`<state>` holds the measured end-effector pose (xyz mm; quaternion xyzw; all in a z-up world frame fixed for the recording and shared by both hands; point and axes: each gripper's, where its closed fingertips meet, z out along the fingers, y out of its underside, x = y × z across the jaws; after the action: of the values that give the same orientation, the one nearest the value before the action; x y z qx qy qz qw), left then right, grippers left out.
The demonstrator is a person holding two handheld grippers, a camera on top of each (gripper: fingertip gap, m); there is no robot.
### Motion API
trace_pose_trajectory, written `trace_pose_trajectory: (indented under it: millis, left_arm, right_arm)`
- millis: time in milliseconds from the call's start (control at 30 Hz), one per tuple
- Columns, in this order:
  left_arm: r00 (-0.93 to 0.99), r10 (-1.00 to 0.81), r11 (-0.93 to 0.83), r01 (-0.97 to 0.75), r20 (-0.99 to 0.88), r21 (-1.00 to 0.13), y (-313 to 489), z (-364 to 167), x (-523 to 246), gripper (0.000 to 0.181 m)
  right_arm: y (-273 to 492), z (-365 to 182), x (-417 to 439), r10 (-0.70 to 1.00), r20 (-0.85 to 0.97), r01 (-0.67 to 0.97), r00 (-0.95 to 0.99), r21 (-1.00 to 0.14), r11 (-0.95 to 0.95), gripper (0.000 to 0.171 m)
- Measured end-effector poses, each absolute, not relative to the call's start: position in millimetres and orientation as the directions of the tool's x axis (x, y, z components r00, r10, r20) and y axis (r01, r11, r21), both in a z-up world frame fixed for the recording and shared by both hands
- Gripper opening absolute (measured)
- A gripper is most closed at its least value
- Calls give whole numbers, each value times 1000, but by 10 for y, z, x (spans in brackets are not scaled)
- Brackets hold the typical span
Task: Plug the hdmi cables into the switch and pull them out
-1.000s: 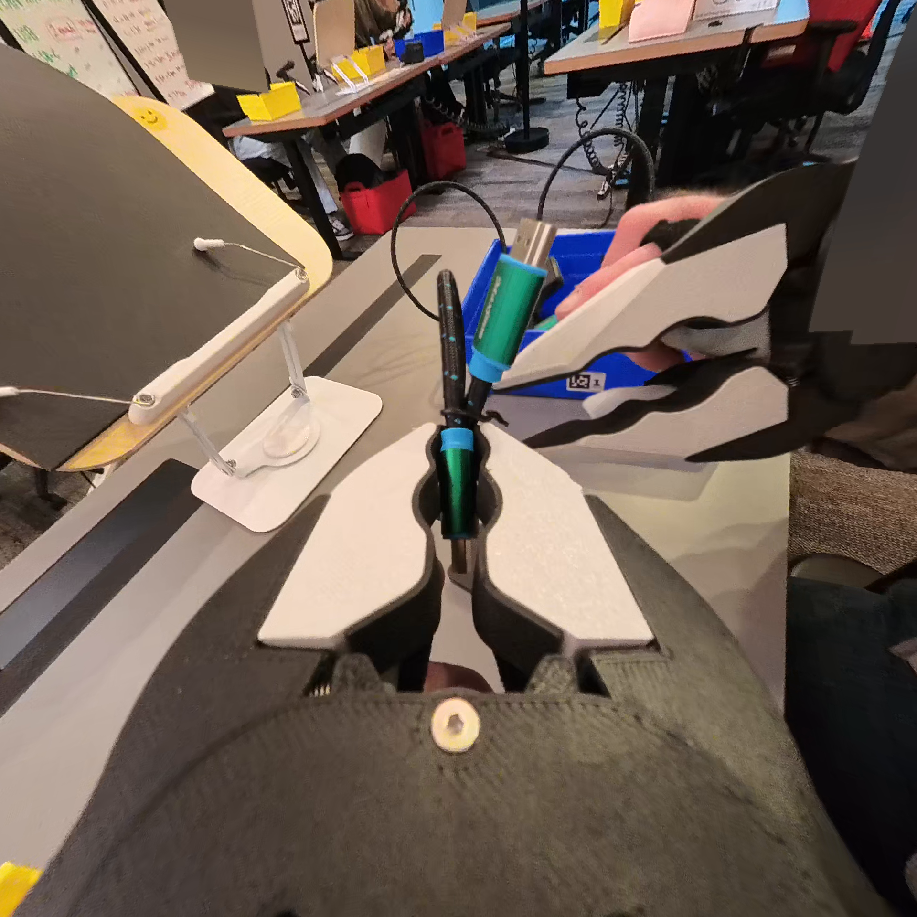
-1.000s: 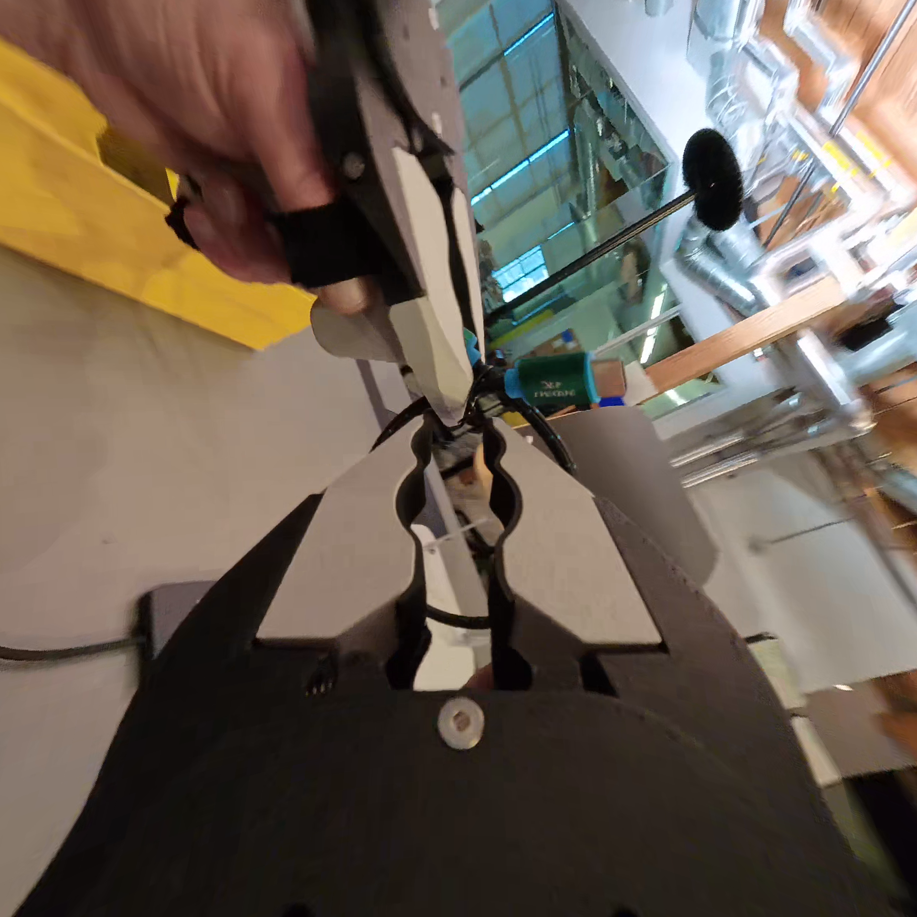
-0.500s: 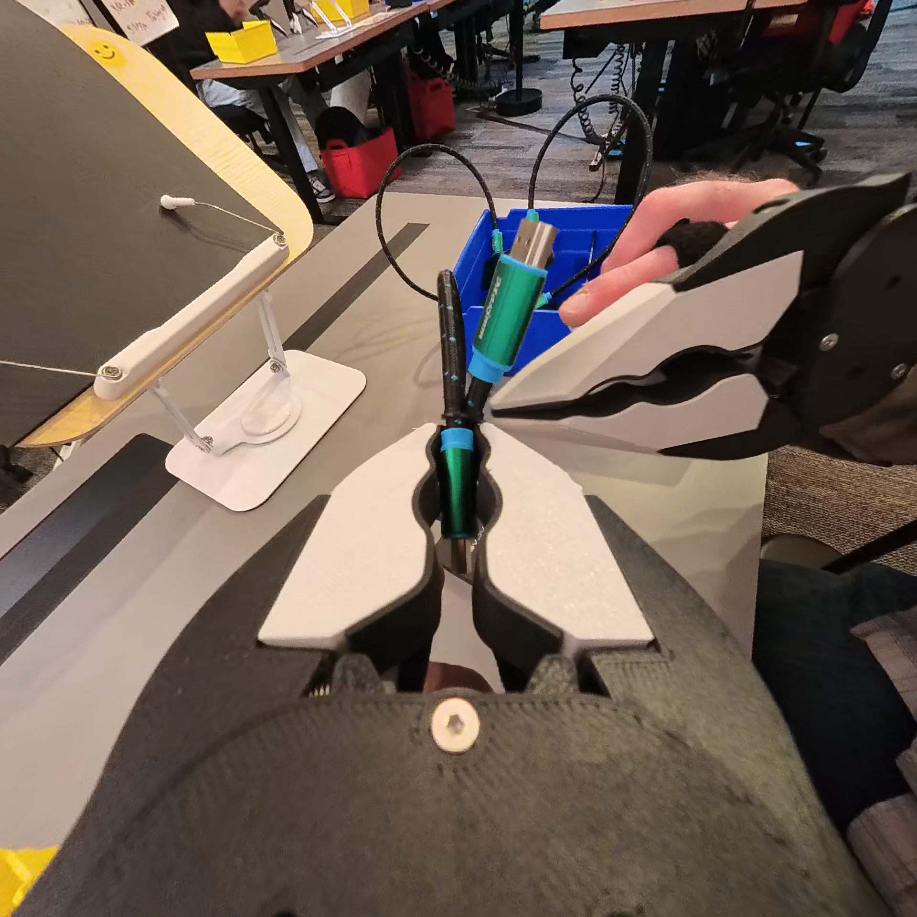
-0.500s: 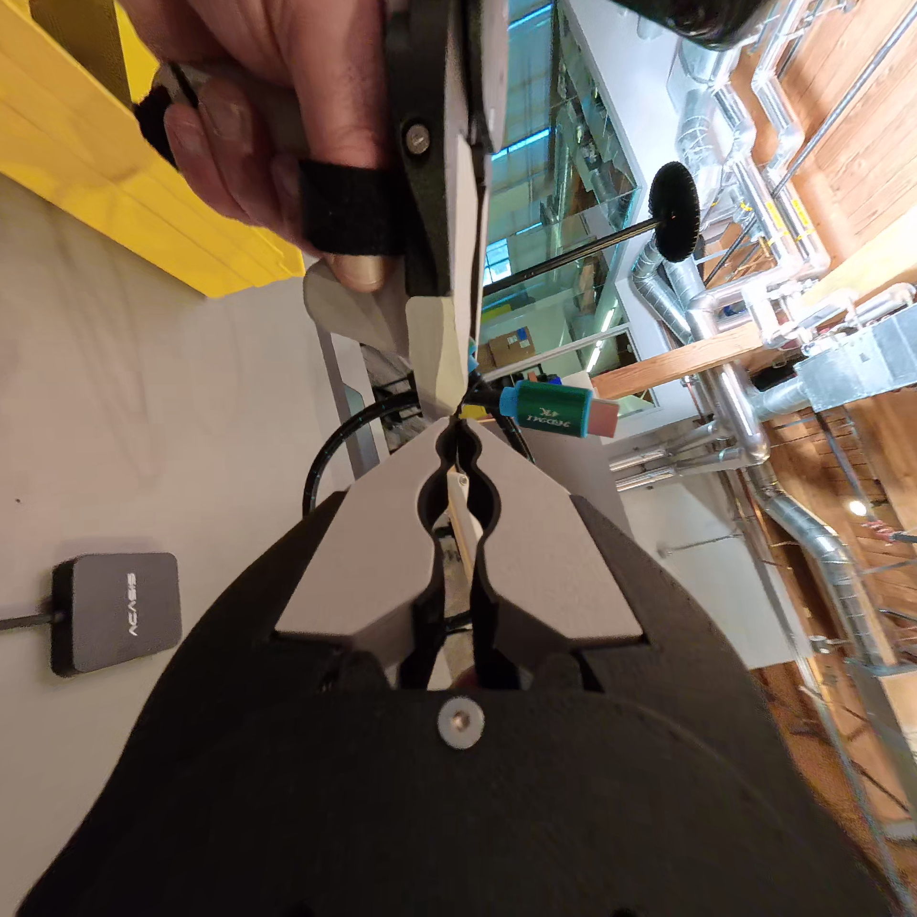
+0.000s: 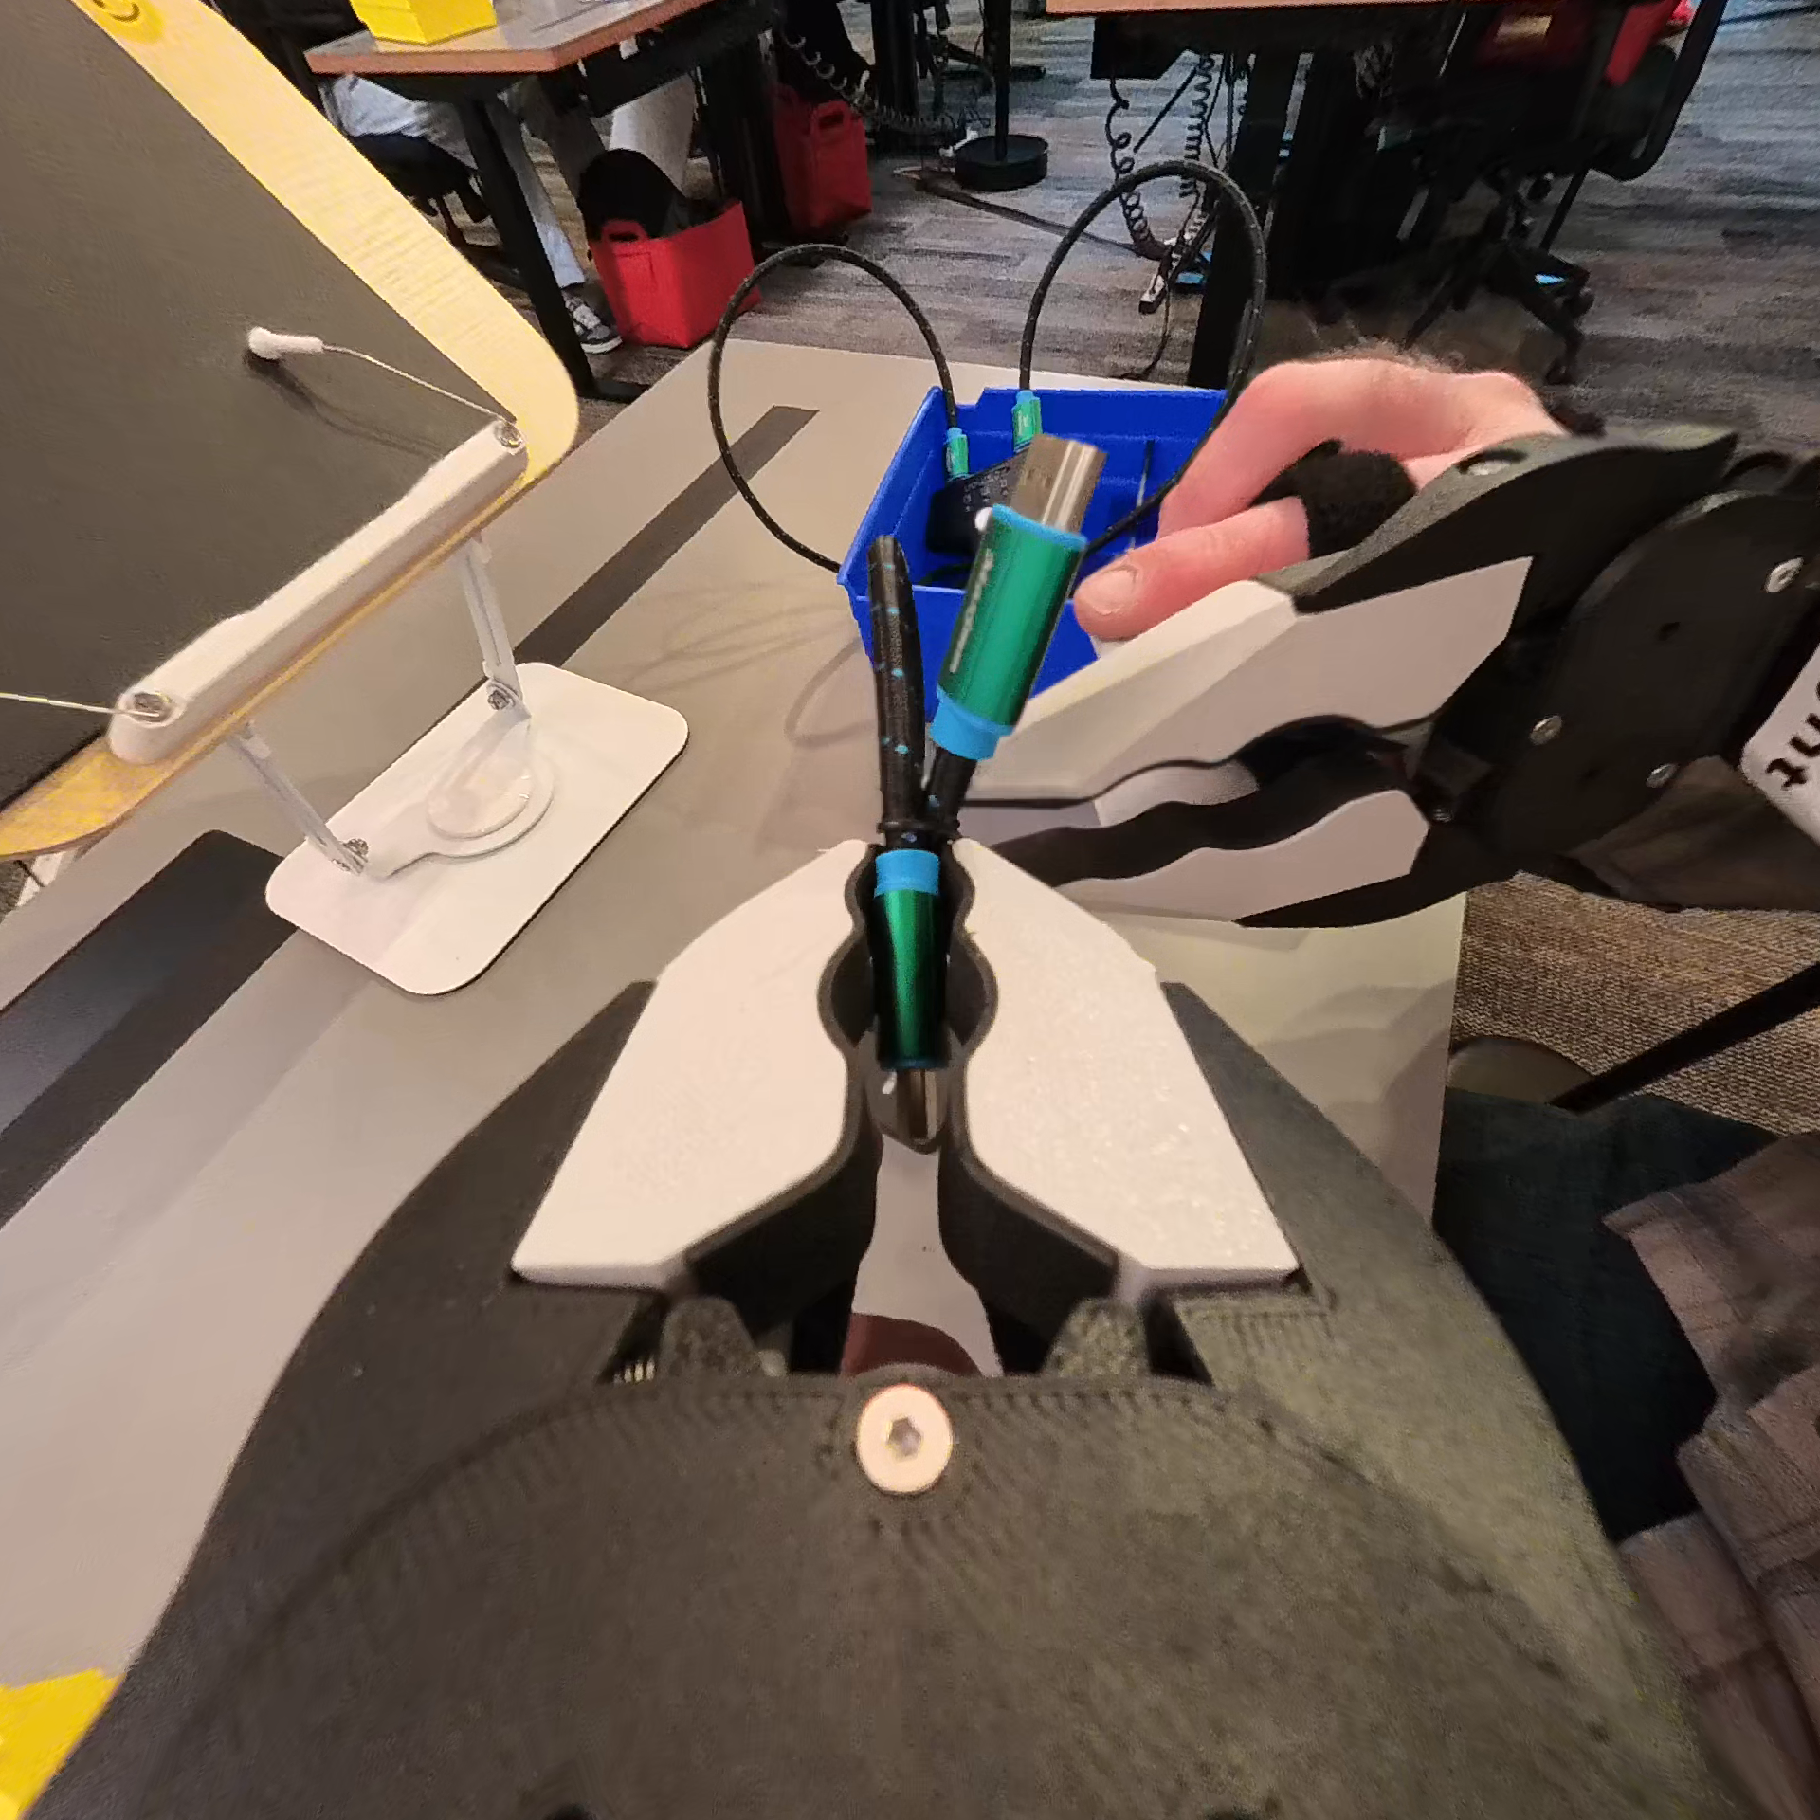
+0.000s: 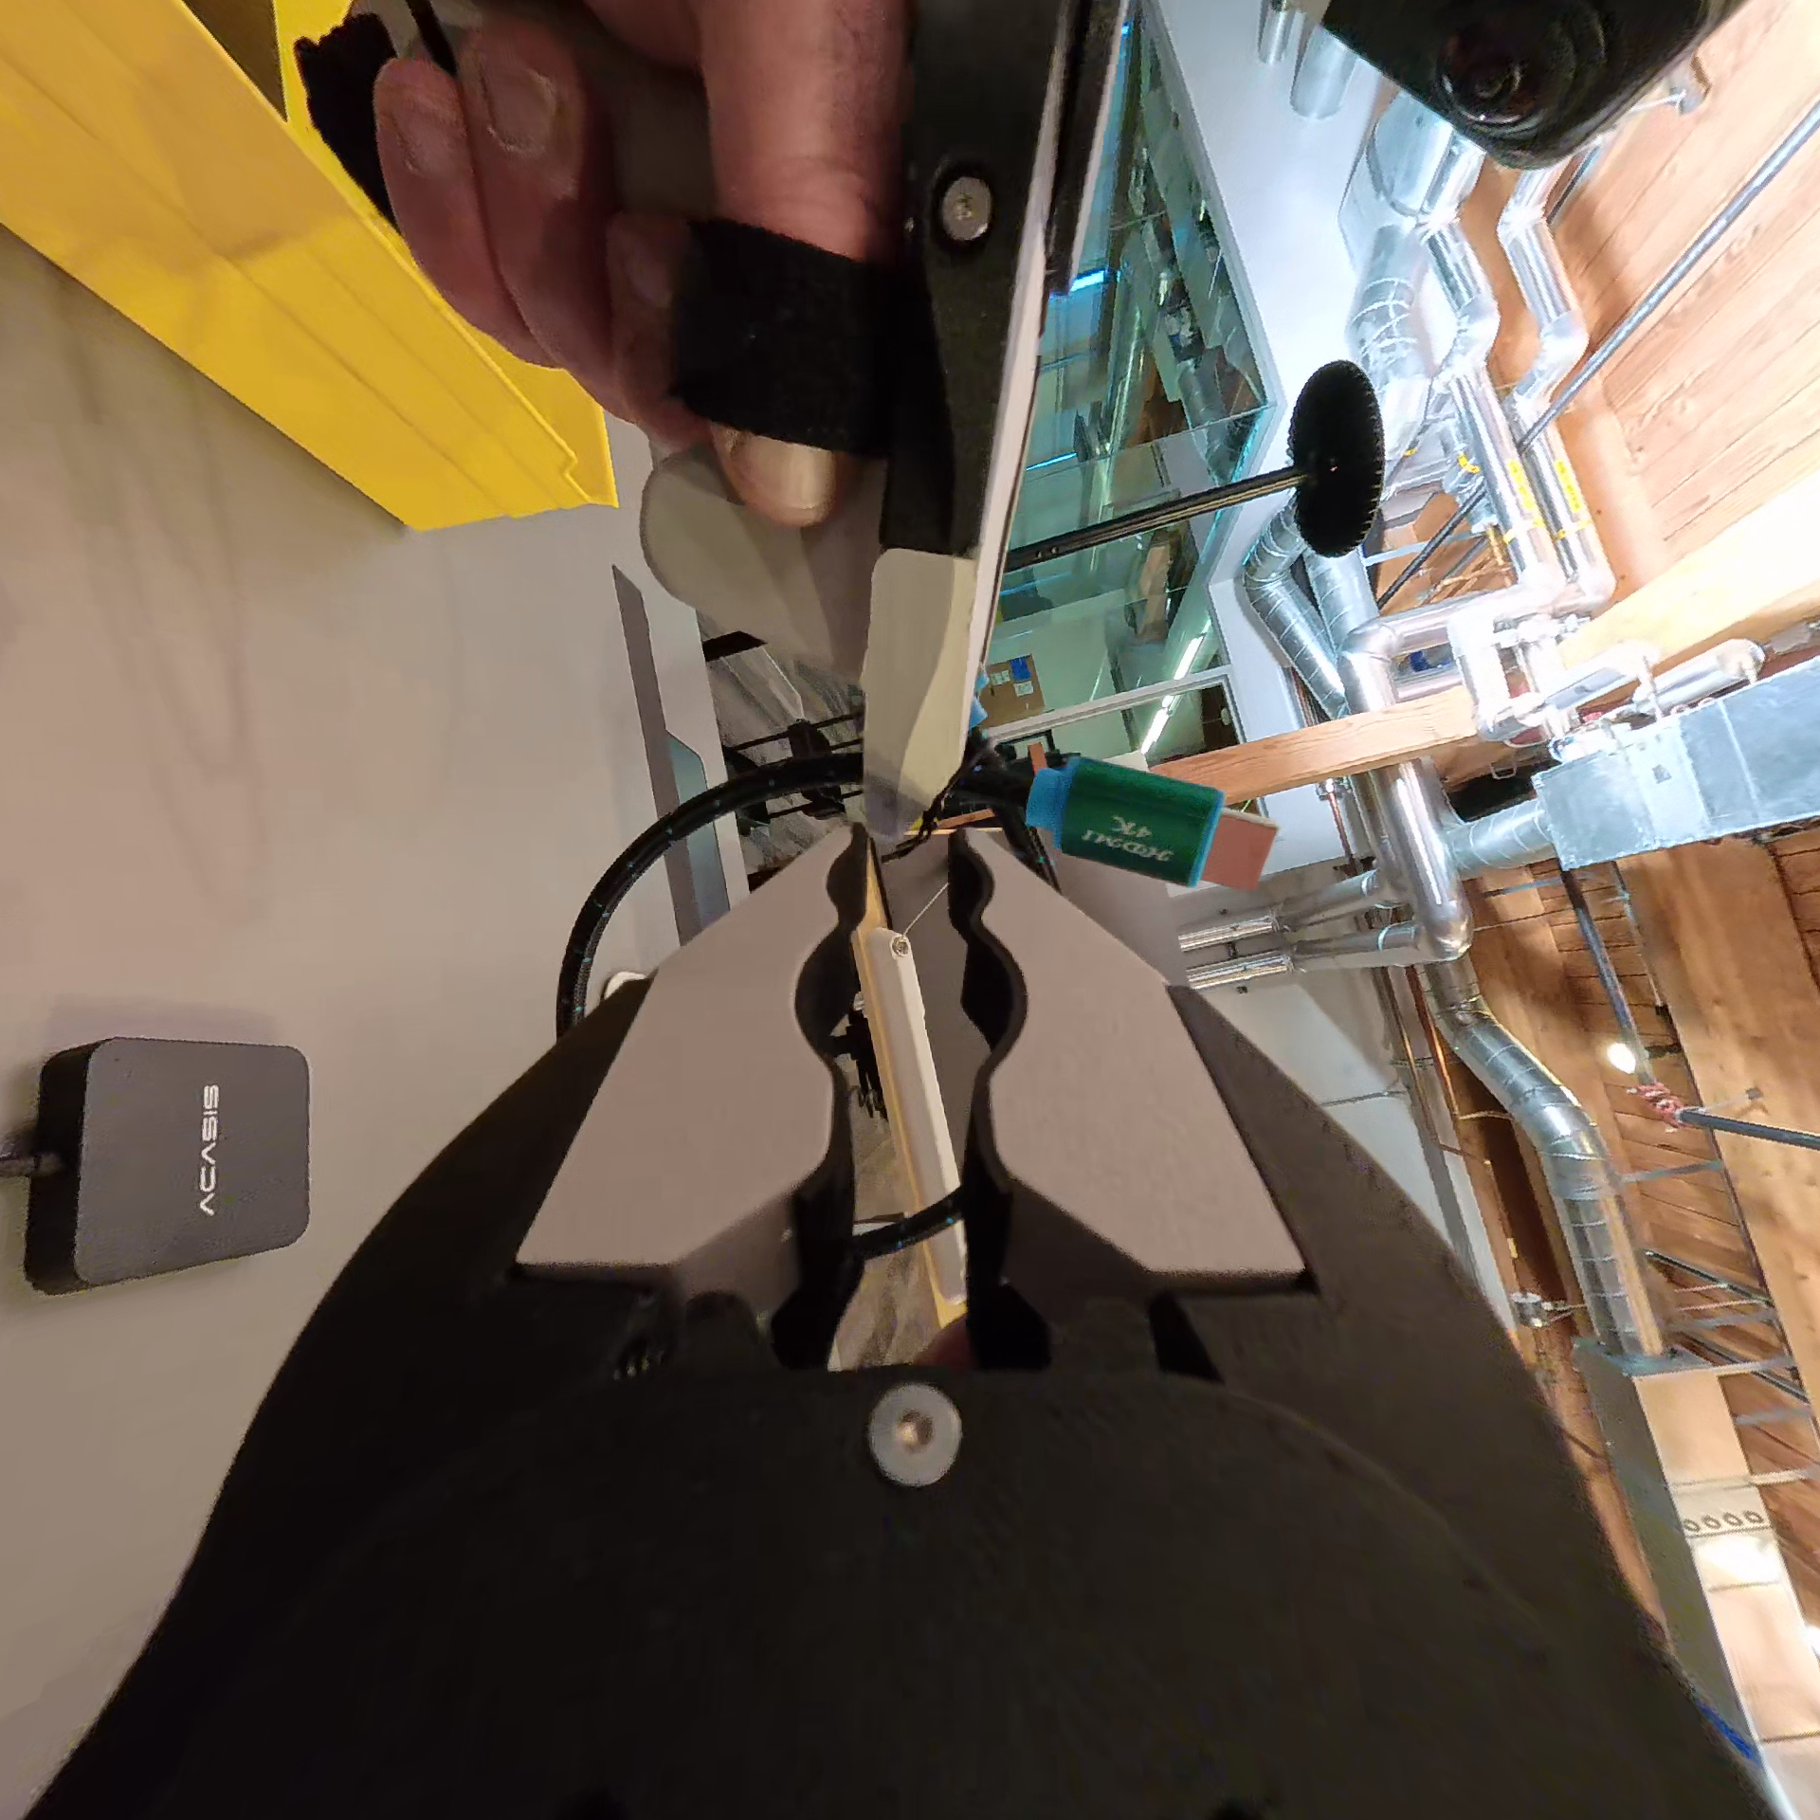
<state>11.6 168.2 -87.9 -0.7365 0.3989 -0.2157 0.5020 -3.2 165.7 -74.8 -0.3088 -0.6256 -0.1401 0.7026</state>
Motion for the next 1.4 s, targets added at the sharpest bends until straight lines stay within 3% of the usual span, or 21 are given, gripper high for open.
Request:
trace_pose_trajectory:
  millis: [267,467,667,800,900,1000,1067,1233,1400]
  left_arm:
    - [583,-810,-189,-367,-66,-911,1664,-855,91,8]
    - [590,-802,-174,-386,-98,-906,1673,-856,83,8]
    - [607,-766,-91,-428,-212,-899,1715,-803,67,8]
    - [617,-738,-37,-439,-271,-897,1740,-761,50,8]
    - [632,-717,6,-417,-295,-909,1756,-683,43,9]
    - [656,-670,58,-419,-346,-906,1798,-641,24,9]
    - [663,-657,83,-409,-359,-909,1809,-633,38,9]
    - [673,-650,77,-404,-353,-912,1845,-653,-5,9]
    - [656,-657,70,-436,-370,-897,1840,-710,14,9]
  right_arm:
    - [1631,-696,4,216,957,561,194,-289,776,0]
    - [1584,-714,10,425,877,489,222,-478,730,0]
    - [1498,-666,-13,815,521,248,253,-849,466,0]
    - [1438,-600,-58,971,150,39,186,-989,145,0]
    - [1416,-509,-74,973,-228,-160,39,-963,-219,0]
    - [1436,-397,-30,820,-529,-330,-216,-751,-572,0]
    - [1420,-405,-50,752,-586,-356,-303,-662,-659,0]
    - [1484,-468,-46,800,-558,-351,-220,-720,-598,0]
    - [1491,-499,8,970,-241,-247,40,-943,-224,2]
